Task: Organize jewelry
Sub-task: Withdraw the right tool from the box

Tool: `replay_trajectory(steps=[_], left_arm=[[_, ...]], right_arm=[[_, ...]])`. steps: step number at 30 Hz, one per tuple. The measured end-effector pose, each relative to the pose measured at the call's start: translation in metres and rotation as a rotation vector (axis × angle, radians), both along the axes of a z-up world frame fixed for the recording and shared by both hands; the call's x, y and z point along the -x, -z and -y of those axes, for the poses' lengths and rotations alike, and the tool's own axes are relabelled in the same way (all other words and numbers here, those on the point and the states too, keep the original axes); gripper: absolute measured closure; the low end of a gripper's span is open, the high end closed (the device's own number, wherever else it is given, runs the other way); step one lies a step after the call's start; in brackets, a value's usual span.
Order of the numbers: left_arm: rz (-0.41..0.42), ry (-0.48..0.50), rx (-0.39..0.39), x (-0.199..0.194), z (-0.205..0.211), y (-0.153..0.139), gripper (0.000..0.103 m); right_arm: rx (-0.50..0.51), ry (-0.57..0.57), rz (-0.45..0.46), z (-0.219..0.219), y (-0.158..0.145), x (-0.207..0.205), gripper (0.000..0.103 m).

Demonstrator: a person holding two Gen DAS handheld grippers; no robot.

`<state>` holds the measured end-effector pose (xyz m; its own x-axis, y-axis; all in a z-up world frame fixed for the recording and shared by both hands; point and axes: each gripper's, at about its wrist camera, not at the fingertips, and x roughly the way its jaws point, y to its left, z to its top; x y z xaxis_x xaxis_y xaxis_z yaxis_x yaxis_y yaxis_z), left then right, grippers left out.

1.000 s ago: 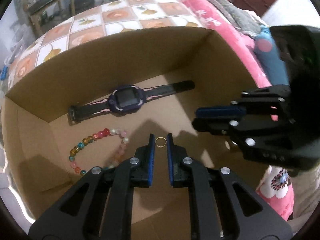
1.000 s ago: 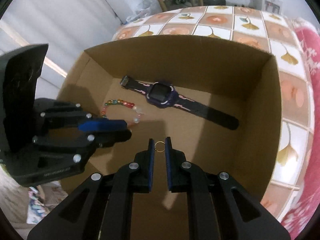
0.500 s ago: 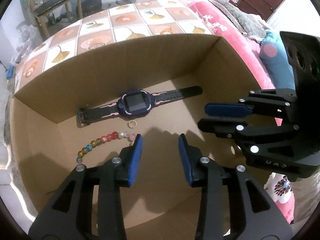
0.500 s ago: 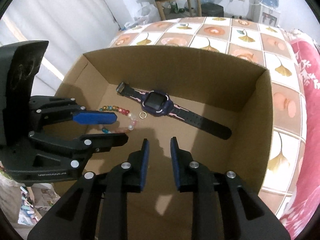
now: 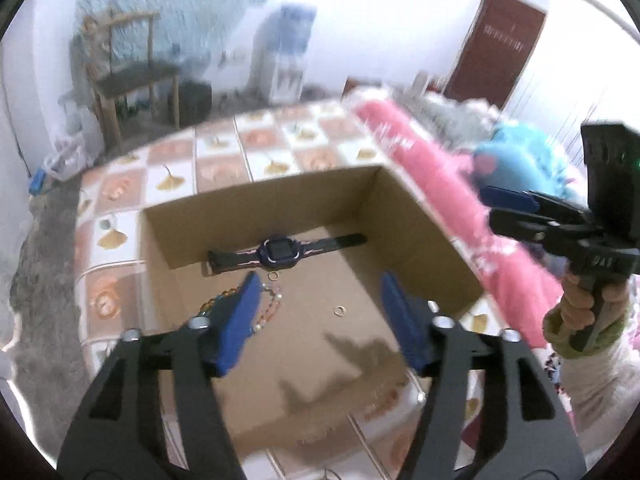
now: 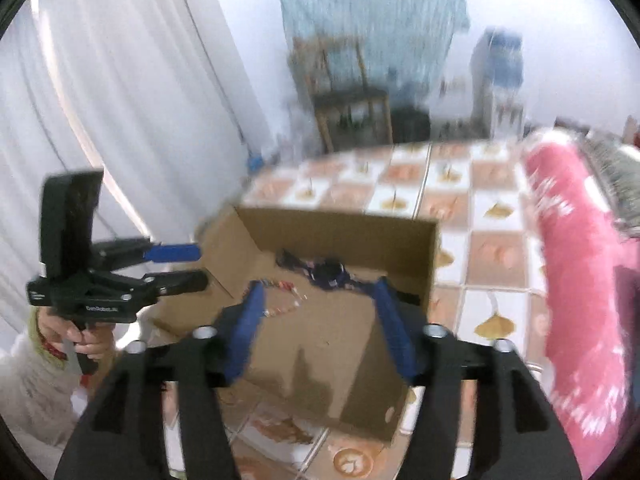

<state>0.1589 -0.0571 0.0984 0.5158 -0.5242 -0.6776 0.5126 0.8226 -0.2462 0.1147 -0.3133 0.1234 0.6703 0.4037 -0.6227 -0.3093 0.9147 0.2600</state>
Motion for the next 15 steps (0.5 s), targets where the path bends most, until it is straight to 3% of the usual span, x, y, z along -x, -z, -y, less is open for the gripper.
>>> replay_trajectory(steps=[2, 5, 8, 10, 12, 15], left_arm=[[0.045, -0.034, 0.036, 0.031, -0.019, -0.001, 0.028], [0.077, -0.079, 0.04, 0.072, -0.039, 0.018, 0.021], [0.069, -0.132, 0.012, 0.1, -0.042, 0.053, 0.02], [0.045, -0.148, -0.012, 0.109, -0.036, 0.078, 0.02], [0.046, -0.154, -0.066, 0.117, -0.023, 0.101, 0.02], [0.018, -0.122, -0.094, 0.123, -0.004, 0.127, 0.02]], right_arm=[[-0.013, 0.027, 0.082, 0.007, -0.008, 0.04, 0.023], [-0.005, 0.077, 0.104, 0.01, 0.006, 0.08, 0.014], [0.038, 0.16, 0.014, 0.006, 0.046, 0.099, 0.013], [0.066, 0.202, -0.101, -0.001, 0.087, 0.102, 0.013], [0.102, 0.267, -0.197, -0.005, 0.122, 0.099, 0.013], [0.191, 0.331, -0.271, -0.012, 0.155, 0.095, 0.013]])
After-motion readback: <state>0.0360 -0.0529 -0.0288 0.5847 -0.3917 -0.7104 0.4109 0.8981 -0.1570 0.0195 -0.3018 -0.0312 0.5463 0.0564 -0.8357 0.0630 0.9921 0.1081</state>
